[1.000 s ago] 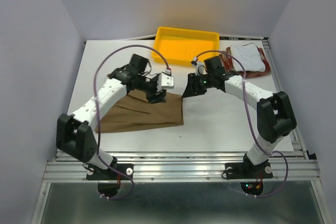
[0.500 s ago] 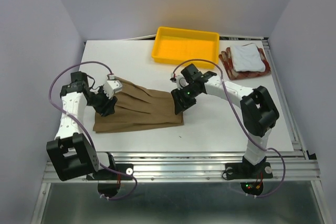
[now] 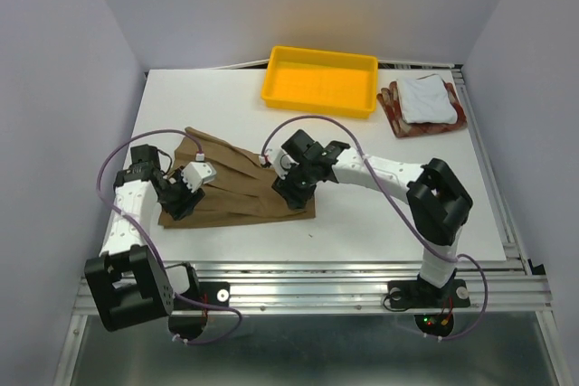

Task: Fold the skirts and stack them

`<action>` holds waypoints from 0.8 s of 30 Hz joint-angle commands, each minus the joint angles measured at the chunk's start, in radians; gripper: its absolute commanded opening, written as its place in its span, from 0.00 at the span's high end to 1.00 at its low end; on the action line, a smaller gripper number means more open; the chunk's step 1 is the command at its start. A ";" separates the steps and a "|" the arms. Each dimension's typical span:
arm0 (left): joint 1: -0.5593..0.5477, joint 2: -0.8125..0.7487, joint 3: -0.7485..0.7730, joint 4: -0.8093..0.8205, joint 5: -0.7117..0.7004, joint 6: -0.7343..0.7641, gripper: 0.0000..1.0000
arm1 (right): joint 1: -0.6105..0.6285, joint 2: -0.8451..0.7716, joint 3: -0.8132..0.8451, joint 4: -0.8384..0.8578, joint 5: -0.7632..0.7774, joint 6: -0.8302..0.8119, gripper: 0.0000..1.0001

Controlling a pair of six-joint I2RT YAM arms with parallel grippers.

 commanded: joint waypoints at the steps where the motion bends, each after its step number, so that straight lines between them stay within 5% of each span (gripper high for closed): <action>1: -0.015 0.108 0.003 0.028 -0.072 0.010 0.43 | -0.007 0.088 0.020 0.060 0.093 -0.090 0.49; 9: -0.035 0.271 -0.075 0.206 -0.230 -0.019 0.65 | -0.007 0.052 -0.147 0.033 0.165 -0.099 0.66; 15: -0.051 0.536 0.113 0.290 -0.189 -0.117 0.82 | -0.007 -0.066 -0.314 0.010 0.151 -0.051 0.99; 19: -0.115 0.659 0.288 0.295 -0.186 -0.146 0.83 | -0.007 -0.060 -0.308 -0.035 -0.008 -0.050 0.99; 21: -0.156 0.702 0.369 0.309 -0.187 -0.154 0.78 | 0.002 -0.048 -0.267 -0.070 -0.141 -0.068 0.72; 24: -0.173 0.734 0.507 0.298 -0.128 -0.176 0.63 | 0.002 -0.072 -0.131 -0.107 -0.264 -0.091 0.54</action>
